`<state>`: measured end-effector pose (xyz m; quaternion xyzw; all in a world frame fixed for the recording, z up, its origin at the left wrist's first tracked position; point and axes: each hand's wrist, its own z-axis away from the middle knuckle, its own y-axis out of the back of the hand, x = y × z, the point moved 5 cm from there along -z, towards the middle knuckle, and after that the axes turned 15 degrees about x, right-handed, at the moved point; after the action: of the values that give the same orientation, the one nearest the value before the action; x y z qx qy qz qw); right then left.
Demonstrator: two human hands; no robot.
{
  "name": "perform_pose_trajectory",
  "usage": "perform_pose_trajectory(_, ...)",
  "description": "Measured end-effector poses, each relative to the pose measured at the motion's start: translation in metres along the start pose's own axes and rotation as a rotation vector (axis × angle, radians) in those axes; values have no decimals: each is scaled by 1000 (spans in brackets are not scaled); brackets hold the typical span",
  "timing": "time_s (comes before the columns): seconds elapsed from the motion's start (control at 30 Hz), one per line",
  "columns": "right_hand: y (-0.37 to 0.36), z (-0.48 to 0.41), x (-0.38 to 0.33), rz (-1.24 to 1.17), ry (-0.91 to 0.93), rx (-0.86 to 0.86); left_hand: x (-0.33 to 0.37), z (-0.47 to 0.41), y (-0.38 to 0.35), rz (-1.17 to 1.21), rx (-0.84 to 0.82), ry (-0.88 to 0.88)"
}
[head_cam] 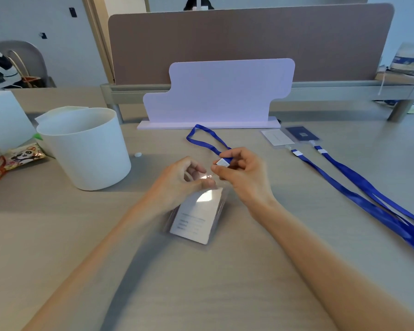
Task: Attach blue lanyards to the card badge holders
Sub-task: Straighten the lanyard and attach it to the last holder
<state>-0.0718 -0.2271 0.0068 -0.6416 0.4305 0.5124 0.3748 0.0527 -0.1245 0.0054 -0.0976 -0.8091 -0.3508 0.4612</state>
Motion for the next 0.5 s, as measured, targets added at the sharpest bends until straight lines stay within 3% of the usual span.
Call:
perform_pose_trajectory(0.23, 2, -3, -7, 5, 30, -12, 13, 7, -3, 216, -131, 37)
perform_pose_trajectory(0.5, 4, -1, -13, -9, 41, -17, 9, 10, -2, 254, -234, 181)
